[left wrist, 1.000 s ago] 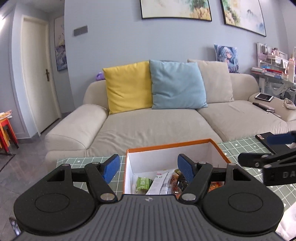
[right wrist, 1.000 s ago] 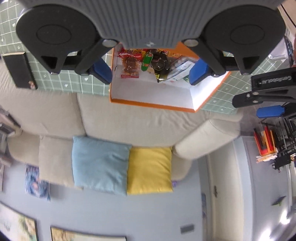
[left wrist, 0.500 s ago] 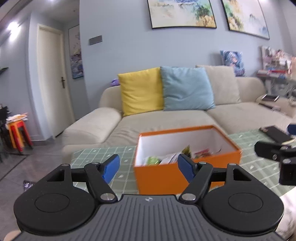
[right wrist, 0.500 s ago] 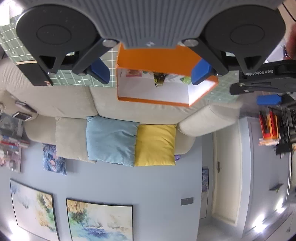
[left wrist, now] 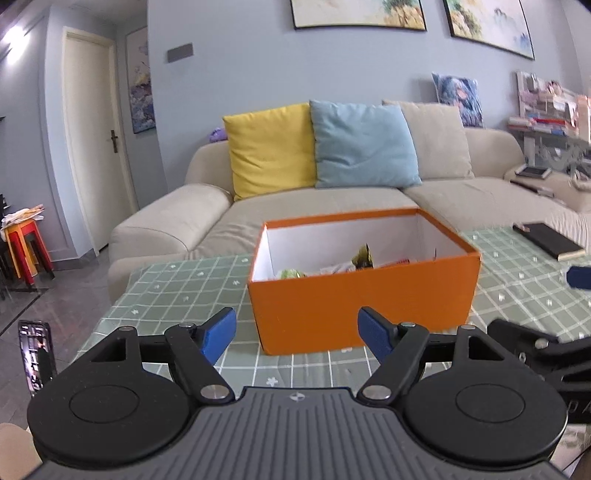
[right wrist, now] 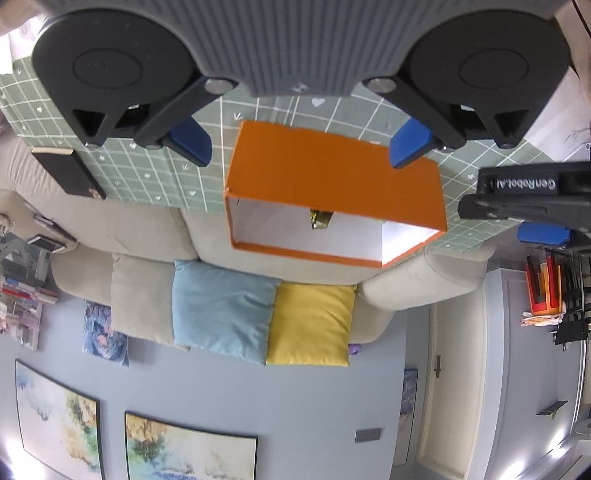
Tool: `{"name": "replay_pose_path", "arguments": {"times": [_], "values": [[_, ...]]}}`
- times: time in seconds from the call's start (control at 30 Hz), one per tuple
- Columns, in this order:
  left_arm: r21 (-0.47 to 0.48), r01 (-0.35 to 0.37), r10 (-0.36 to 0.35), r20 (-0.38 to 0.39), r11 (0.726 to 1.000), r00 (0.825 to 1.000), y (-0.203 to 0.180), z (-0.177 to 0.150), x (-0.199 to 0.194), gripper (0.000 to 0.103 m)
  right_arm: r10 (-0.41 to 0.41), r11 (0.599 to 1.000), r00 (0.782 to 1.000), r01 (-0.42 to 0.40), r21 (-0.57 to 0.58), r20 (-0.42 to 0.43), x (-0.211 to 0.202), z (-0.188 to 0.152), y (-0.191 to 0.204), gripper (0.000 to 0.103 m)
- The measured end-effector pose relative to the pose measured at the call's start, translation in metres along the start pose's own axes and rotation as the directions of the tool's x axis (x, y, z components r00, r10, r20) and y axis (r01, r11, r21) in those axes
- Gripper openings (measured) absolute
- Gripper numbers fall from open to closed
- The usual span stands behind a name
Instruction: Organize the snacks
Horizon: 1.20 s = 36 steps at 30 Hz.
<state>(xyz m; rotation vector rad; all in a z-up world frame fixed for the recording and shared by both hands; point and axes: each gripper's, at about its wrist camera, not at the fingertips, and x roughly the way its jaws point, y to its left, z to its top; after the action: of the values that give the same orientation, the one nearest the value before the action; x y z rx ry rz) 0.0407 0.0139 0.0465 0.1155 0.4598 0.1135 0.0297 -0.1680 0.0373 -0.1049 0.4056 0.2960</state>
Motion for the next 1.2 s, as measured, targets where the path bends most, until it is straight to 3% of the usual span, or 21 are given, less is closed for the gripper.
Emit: {"name": "replay_pose_path", "arguments": {"times": [0.2,1.2], "values": [[0.014,0.016,-0.016,-0.042,1.0,0.999,0.0,-0.009,0.006,0.088,-0.003,1.0,1.0,0.003,0.018,-0.029,0.006,-0.005,-0.002,0.099],[0.02,0.003,-0.001,-0.069,1.0,0.998,0.0,-0.01,0.007,0.088,0.006,0.999,0.999,-0.003,0.047,-0.054,0.014,-0.001,-0.005,0.099]]}}
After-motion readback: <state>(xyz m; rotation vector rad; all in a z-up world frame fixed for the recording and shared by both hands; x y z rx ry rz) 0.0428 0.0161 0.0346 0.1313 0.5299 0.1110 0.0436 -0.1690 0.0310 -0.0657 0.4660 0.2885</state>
